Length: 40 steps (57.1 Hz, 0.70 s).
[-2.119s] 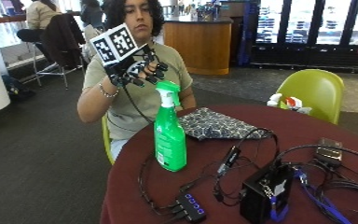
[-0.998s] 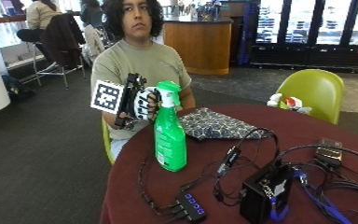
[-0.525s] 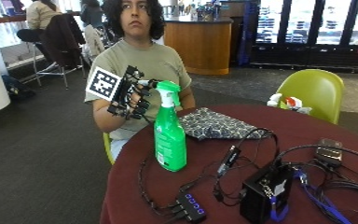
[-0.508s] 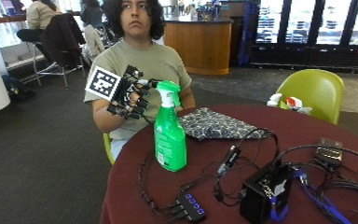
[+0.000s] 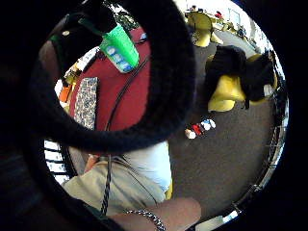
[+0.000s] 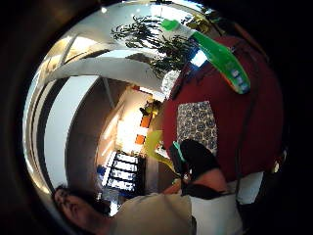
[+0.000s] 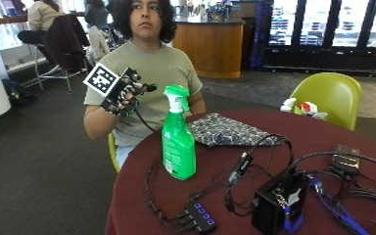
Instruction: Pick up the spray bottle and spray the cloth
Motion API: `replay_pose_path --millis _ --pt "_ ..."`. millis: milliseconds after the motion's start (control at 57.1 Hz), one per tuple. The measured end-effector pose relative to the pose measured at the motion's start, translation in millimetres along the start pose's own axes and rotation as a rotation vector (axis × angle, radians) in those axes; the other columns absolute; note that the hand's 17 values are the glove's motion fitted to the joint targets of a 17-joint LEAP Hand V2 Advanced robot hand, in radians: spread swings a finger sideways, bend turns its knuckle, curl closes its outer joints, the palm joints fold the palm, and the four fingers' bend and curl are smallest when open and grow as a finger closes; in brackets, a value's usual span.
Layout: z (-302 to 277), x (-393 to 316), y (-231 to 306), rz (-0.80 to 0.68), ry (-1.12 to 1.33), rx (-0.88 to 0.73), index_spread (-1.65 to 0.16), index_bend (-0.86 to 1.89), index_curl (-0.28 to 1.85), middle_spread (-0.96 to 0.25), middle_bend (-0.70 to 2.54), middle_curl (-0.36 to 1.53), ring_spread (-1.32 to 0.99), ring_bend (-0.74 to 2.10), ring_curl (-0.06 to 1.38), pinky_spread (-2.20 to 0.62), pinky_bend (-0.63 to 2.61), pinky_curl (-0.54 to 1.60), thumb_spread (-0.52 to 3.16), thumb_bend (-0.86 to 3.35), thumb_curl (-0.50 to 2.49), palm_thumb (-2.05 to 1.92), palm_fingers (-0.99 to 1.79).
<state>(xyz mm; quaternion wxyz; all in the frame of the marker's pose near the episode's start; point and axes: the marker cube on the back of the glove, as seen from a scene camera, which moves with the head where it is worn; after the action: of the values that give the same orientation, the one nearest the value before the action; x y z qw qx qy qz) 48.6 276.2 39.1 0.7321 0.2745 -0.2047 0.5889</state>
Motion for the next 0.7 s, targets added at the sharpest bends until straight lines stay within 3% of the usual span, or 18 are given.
replay_pose_path --millis 210,315,403,595,700 --pt "-2 -4 -1 -0.059 0.002 0.039 -0.35 0.13 0.3 0.04 0.18 0.38 0.02 0.4 0.35 0.25 0.48 0.38 0.99 -0.03 0.42 0.61 0.39" --pt "0 0 -15 -0.172 -0.026 0.004 -0.35 0.13 0.28 0.04 0.18 0.37 0.02 0.41 0.35 0.25 0.47 0.37 0.99 -0.03 0.41 0.62 0.4" --pt "4 -3 -34 -0.164 -0.061 -0.006 -0.35 0.13 0.27 0.05 0.19 0.36 0.02 0.42 0.35 0.25 0.46 0.36 0.99 -0.03 0.4 0.62 0.42" --pt "20 -15 -95 -0.08 -0.138 0.159 -0.35 0.13 0.26 0.05 0.18 0.35 0.01 0.42 0.35 0.25 0.45 0.36 0.99 -0.03 0.39 0.62 0.42" --pt "27 -17 -121 -0.067 -0.188 0.113 -0.34 0.13 0.26 0.05 0.18 0.35 0.01 0.43 0.35 0.24 0.45 0.36 0.98 -0.02 0.39 0.63 0.43"
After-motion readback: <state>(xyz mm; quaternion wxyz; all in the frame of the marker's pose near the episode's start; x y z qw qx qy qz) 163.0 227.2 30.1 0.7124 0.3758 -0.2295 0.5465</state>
